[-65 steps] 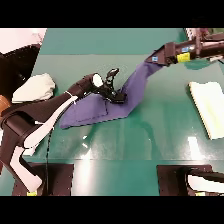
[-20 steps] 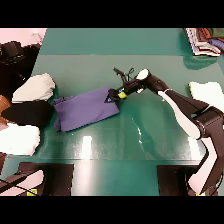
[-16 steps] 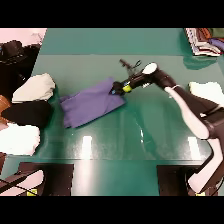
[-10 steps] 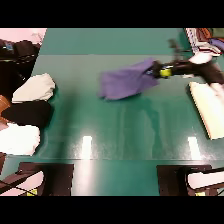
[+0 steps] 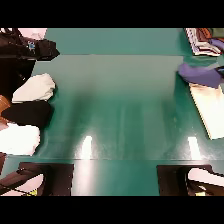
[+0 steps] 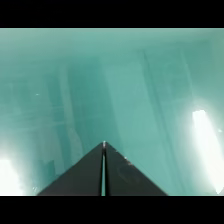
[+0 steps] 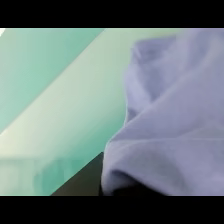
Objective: Fold the shirts.
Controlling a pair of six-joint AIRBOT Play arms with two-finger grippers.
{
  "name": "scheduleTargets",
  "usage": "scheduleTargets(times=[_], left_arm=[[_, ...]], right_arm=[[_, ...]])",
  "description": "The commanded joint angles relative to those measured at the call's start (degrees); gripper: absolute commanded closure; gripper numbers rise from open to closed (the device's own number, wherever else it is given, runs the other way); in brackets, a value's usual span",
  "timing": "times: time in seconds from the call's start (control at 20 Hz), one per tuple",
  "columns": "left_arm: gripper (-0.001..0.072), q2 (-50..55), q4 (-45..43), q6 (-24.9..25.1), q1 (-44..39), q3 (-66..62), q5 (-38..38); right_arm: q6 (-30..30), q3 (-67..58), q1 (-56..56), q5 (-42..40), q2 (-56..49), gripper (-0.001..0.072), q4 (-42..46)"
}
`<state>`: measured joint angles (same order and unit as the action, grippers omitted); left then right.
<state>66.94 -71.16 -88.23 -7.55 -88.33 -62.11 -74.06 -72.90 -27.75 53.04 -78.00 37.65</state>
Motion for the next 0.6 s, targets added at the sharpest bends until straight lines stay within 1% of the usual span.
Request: scheduleTargets(times=[0.0,0.1,0.25,0.3,0.4,0.55], left_arm=[[0.0684,-0.02,0.17,-0.31,-0.81,0.02,0.33],[0.0684,-0.02,0.15,-0.31,-0.81,0.02,0.35],[0.0684,-0.02,0.15,-0.28,-0.81,0.02,0.15],[0.0683,-0.02,0.0,-0.26,-0.81,0.02,-0.09],[0.0684,-0.02,-0.02,-0.24,-0.81,0.02,-0.33],[0.0684,-0.02,-0.44,0.13,-0.81,0.02,-0.52]], right_arm=[[0.94,-2.82,-4.24,-0.66,0.57,0.0697,-0.04],[1.53,-7.5,-4.24,-0.11,0.61,0.0697,0.0],[1.51,-14.8,-5.2,5.68,0.61,0.0697,0.81],[1.44,-16.68,-5.35,8.46,0.79,0.0697,3.06],[-0.66,-17.86,-5.9,13.16,2.62,0.0697,10.62],[-0.74,-12.83,-6.71,14.71,7.52,0.0697,18.05]])
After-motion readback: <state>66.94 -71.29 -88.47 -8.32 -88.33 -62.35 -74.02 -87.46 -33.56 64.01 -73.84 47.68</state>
